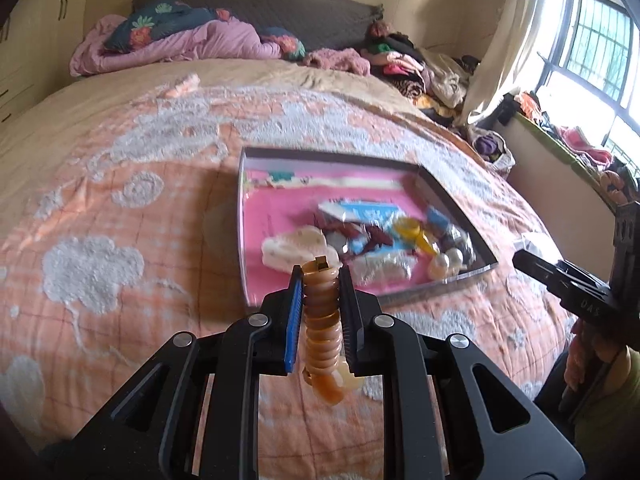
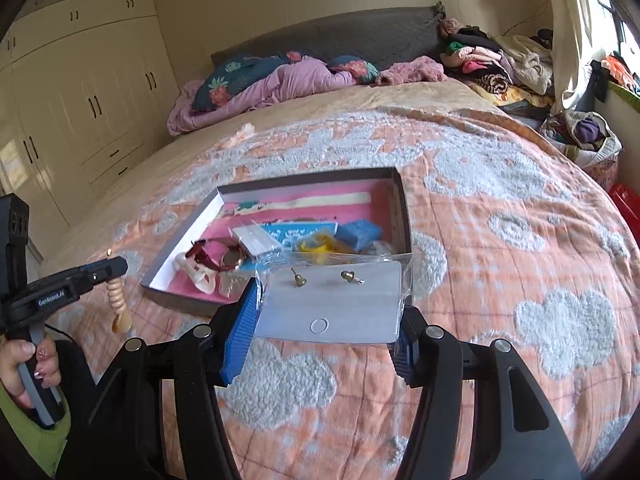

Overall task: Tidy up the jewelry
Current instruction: 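Carry the hair tie and earring card into the box and release them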

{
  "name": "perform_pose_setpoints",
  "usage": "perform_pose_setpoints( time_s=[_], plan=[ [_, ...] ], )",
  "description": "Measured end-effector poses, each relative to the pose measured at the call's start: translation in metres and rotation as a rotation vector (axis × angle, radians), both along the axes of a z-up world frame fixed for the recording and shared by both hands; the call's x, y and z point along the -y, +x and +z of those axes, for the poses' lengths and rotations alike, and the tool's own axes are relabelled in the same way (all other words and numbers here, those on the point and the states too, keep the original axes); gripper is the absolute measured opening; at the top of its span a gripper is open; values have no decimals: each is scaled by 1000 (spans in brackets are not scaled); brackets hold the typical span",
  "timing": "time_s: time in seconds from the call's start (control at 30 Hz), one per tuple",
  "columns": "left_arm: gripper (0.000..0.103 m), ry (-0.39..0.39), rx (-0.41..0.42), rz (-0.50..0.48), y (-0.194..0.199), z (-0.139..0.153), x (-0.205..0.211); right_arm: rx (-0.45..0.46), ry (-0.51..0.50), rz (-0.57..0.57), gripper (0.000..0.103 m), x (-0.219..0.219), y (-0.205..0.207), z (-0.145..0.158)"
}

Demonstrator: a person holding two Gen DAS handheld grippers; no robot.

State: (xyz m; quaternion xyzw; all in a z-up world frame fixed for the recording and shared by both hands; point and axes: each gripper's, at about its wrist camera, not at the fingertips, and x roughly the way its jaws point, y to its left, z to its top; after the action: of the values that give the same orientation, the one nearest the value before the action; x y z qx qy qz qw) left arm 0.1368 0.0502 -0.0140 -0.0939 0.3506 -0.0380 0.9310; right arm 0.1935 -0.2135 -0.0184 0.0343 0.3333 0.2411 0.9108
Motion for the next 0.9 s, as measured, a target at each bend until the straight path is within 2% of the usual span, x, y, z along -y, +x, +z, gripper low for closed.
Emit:
perform_pose_setpoints(
  time_s=[0.4,0.67,0.9],
  plan=[
    [10,2,43,-5,50,23,-1,62,-14,9,56,-18,25,22],
    [10,-3,2,-22,74,9,7,57,-24,19,56,-32,42,22],
    [10,5,-18,-29,82,-3,11,5,-31,25,56,-43,57,5]
  ],
)
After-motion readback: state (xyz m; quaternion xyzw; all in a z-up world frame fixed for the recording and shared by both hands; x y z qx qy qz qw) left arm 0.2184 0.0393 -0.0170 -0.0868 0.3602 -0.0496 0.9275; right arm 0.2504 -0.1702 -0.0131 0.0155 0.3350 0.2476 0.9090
